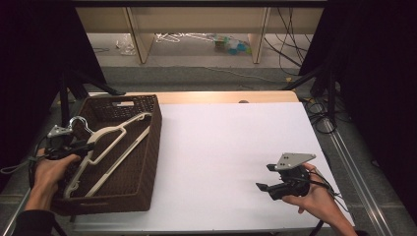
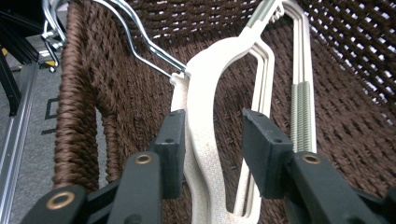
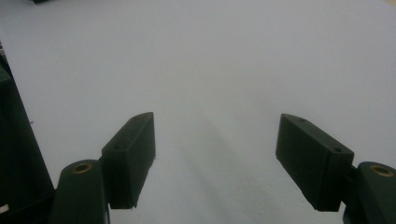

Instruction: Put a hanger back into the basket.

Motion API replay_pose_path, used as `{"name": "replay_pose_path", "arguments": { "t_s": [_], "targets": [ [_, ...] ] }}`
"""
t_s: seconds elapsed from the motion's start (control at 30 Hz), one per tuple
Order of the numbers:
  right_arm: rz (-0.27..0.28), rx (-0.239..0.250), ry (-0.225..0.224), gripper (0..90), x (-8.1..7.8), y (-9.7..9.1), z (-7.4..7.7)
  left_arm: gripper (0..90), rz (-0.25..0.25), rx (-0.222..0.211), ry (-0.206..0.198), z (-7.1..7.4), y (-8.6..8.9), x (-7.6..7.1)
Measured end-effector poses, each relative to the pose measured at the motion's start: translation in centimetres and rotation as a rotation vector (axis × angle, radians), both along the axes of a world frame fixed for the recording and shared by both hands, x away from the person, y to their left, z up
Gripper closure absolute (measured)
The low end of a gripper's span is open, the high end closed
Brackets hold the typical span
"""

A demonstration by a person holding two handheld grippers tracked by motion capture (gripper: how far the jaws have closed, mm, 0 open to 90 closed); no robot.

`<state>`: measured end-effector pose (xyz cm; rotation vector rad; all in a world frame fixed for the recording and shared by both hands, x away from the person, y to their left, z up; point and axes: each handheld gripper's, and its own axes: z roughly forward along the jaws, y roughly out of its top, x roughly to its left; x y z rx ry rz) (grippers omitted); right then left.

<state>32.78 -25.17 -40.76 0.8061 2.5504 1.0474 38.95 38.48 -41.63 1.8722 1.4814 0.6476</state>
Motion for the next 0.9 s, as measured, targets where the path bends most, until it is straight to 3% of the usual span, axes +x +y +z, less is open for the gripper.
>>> {"name": "replay_pose_path", "arguments": {
  "t_s": [0.13, 0.37, 0.9],
  "targets": [
    [-0.001, -0.001, -0.005, 29.3, 0.0, 0.0, 0.0, 54.2, 0.013, -0.050, -0.055, 0.5, -0.7, -0.3],
    [-0.002, 0.002, -0.006, 29.3, 0.0, 0.0, 0.0, 46.8, -0.009, -0.084, -0.119, 2.1, -2.2, -1.2],
    [0.003, -0.003, 0.003, 28.8, 0.0, -0.1, 0.2, 36.7, -0.147, -0.105, -0.216, 4.4, -7.5, -3.2]
  ]
}}
